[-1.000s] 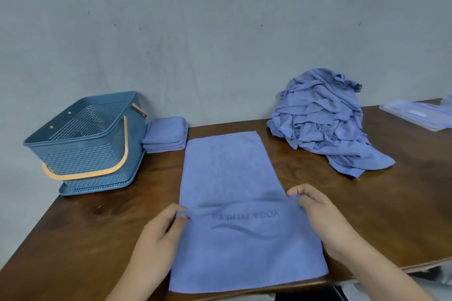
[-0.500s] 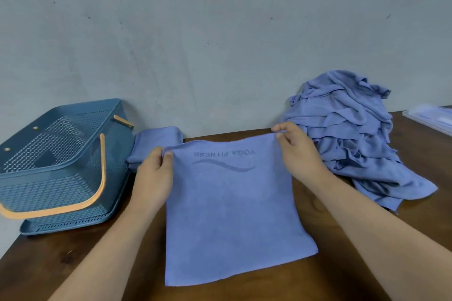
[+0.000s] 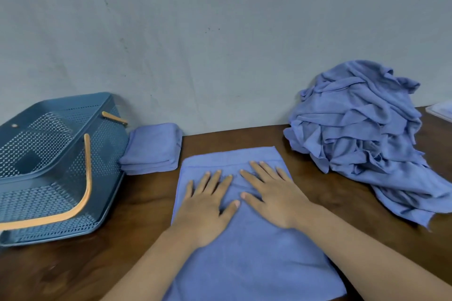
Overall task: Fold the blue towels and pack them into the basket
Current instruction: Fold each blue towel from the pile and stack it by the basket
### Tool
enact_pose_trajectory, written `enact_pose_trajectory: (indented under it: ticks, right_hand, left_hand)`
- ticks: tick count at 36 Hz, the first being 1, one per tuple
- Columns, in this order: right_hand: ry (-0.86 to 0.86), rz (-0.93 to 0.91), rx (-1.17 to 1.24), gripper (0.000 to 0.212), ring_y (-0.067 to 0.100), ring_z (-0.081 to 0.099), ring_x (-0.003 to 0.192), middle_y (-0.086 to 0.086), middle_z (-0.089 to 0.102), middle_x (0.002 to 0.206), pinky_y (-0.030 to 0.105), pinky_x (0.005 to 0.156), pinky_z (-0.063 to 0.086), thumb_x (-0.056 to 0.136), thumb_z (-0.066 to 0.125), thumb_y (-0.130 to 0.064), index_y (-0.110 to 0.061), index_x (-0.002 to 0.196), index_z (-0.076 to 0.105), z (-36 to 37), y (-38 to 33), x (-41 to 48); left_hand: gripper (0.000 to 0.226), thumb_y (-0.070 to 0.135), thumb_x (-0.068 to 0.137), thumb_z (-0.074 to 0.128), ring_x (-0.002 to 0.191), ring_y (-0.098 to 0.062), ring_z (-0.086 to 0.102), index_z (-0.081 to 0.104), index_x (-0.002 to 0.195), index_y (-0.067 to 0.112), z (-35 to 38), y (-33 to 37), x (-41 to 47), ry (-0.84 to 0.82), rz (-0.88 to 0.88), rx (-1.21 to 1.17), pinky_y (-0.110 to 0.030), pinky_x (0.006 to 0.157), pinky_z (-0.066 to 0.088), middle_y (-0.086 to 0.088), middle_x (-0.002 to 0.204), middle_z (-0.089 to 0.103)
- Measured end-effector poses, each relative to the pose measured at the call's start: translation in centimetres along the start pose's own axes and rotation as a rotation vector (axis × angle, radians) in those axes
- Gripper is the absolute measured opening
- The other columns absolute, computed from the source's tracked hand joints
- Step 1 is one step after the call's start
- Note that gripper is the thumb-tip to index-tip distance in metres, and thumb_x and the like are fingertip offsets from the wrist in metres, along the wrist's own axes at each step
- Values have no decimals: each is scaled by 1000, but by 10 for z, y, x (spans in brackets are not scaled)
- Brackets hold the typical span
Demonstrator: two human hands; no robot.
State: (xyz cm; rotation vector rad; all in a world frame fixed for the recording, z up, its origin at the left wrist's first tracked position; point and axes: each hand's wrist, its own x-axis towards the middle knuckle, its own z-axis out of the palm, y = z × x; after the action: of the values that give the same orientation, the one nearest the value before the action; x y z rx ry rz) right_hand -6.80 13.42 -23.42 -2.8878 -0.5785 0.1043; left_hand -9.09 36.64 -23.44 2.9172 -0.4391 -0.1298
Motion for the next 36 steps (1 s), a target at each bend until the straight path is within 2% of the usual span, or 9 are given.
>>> enact_pose_trajectory:
  ticks: [6, 9, 15, 19, 26, 28, 31, 33, 36]
  right_hand:
    - [22, -6, -27, 78, 7, -24, 158, -15, -21, 173, 37, 128, -14, 94, 0, -79, -49, 165, -4, 2, 1, -52]
    - [26, -13, -13, 73, 7, -25, 158, -15, -23, 172, 37, 128, -13, 99, 1, -80, -49, 165, -5, 6, -1, -71]
    - [67, -14, -4, 72, 14, 3, 163, -11, 7, 176, 39, 129, 8, 102, 23, -75, -41, 166, 22, -8, -4, -66]
    - [-2, -49, 4, 71, 5, -5, 161, -16, 1, 176, 41, 131, 4, 103, 23, -75, -44, 167, 14, -16, 13, -38]
    - [-32, 162, 40, 69, -2, -16, 158, -22, -14, 173, 41, 131, -3, 103, 17, -74, -48, 166, 3, -18, 65, -41]
    - [11, 194, 77, 67, -2, -9, 159, -24, -4, 173, 38, 131, 0, 105, 24, -71, -47, 166, 12, -20, 76, -42]
    - [212, 204, 152, 52, 5, 23, 155, -21, 34, 165, 35, 124, 22, 105, 44, -59, -39, 153, 50, -25, 82, -40]
    - [335, 173, 165, 32, 9, 45, 135, -23, 55, 143, 36, 110, 39, 101, 56, -47, -35, 129, 67, -26, 82, -39]
    - [382, 170, 85, 13, 8, 48, 101, -23, 59, 108, 40, 91, 47, 90, 66, -37, -38, 103, 69, -24, 79, -39]
  left_hand:
    - [80, 80, 90, -4, 158, -10, -28, -17, 163, 49, 6, 39, -43, -23, 3, 26, -49, 129, -14, 18, 171, -27]
    - [74, 79, 97, 0, 156, -9, -31, -18, 163, 49, 7, 52, -62, -50, 5, 14, -50, 129, -14, 18, 170, -29]
    - [86, 78, 90, 3, 161, -3, -12, 14, 167, 43, -9, 30, -44, 76, -1, -1, -36, 128, -13, 20, 175, 1]
    - [77, 78, 98, 13, 161, -2, -9, 14, 167, 43, -14, -5, -14, 33, -56, -18, -40, 131, -4, 22, 175, 1]
    - [66, 71, 104, 15, 155, 8, -18, 2, 166, 51, -14, -47, -13, -18, -111, -56, -41, 131, -8, 29, 171, -11]
    - [62, 66, 106, 20, 156, 9, -12, 11, 166, 50, -12, -58, -11, 34, -124, -104, -41, 132, -4, 32, 171, -2]
    - [47, 51, 108, 38, 158, -1, 17, 48, 153, 43, -10, -65, -10, 238, -105, -210, -44, 131, 15, 28, 163, 29]
    - [37, 40, 99, 46, 151, -7, 34, 64, 131, 40, -8, -65, -9, 349, -50, -219, -42, 125, 27, 22, 151, 49]
    - [26, 35, 86, 50, 138, -8, 46, 63, 108, 39, -10, -61, -9, 385, -32, -196, -34, 114, 32, 21, 130, 58]
